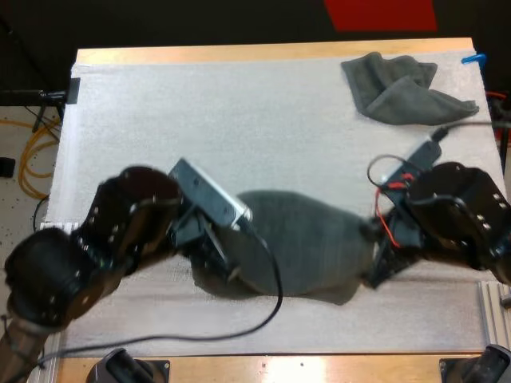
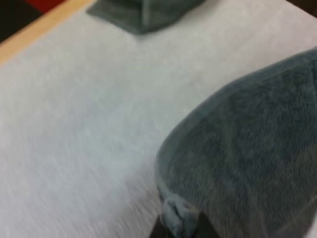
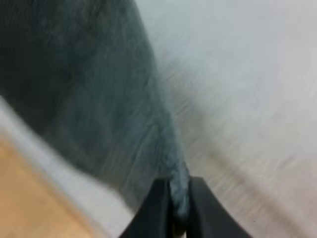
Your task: Pick towel from pile fold and stack
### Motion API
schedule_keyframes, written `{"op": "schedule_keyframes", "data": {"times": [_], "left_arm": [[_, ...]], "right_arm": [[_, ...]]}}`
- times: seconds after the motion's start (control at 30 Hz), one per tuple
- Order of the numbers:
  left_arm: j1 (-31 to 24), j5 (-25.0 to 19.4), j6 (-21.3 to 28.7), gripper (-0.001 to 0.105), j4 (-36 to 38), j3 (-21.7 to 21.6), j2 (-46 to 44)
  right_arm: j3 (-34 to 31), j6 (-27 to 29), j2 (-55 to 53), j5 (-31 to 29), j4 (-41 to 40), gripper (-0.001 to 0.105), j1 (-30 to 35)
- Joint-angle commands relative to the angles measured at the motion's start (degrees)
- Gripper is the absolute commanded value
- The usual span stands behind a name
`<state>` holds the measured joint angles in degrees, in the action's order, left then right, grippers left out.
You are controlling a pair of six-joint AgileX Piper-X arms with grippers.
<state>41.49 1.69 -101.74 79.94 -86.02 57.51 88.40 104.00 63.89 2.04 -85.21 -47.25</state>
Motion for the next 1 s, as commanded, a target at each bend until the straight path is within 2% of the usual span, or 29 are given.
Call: {"op": "schedule_keyframes", "data": {"times": [0.0, 0.13, 0.27, 0.4, 0.53, 0.57, 0.63, 0.83, 0.97], "left_arm": [[1.38, -0.62, -3.22, 0.000, 1.57, 0.99, -0.99], [3.65, -0.72, -5.43, 0.000, 1.80, 4.63, -1.56], [2.83, -1.20, -5.65, 0.000, -3.37, 10.41, -0.09], [-0.95, -2.23, -4.63, 0.000, -13.69, 17.94, 3.11], [-6.76, -1.69, -1.18, 0.000, -26.95, 25.40, 7.31], [-7.79, -1.66, -0.81, 0.000, -28.15, 26.39, 7.89], [-11.72, 1.54, 0.95, 0.000, -34.38, 29.42, 11.56], [-18.86, 8.84, 2.15, 0.000, -50.64, 31.52, 21.52], [-21.27, 10.70, 2.13, 0.000, -57.06, 31.52, 27.02]], "right_arm": [[0.71, -0.86, -0.65, 2.89, -2.64, 0.000, -0.34], [-0.50, -2.36, -0.63, 5.89, -3.67, 0.000, -0.42], [-4.86, -2.36, 1.11, 4.61, -2.42, 0.000, -0.23], [-12.48, -2.15, 5.23, -5.02, 8.56, 0.000, 1.94], [-17.82, 0.36, 12.34, -4.72, 21.16, 0.000, 8.68], [-18.30, 0.78, 13.69, -4.72, 22.33, 0.000, 9.82], [-18.74, 2.17, 19.22, -4.31, 27.60, 0.000, 14.06], [-18.58, 3.61, 29.06, 2.35, 38.91, 0.000, 20.01], [-18.58, 2.87, 33.22, 3.45, 42.78, 0.000, 21.62]]}}
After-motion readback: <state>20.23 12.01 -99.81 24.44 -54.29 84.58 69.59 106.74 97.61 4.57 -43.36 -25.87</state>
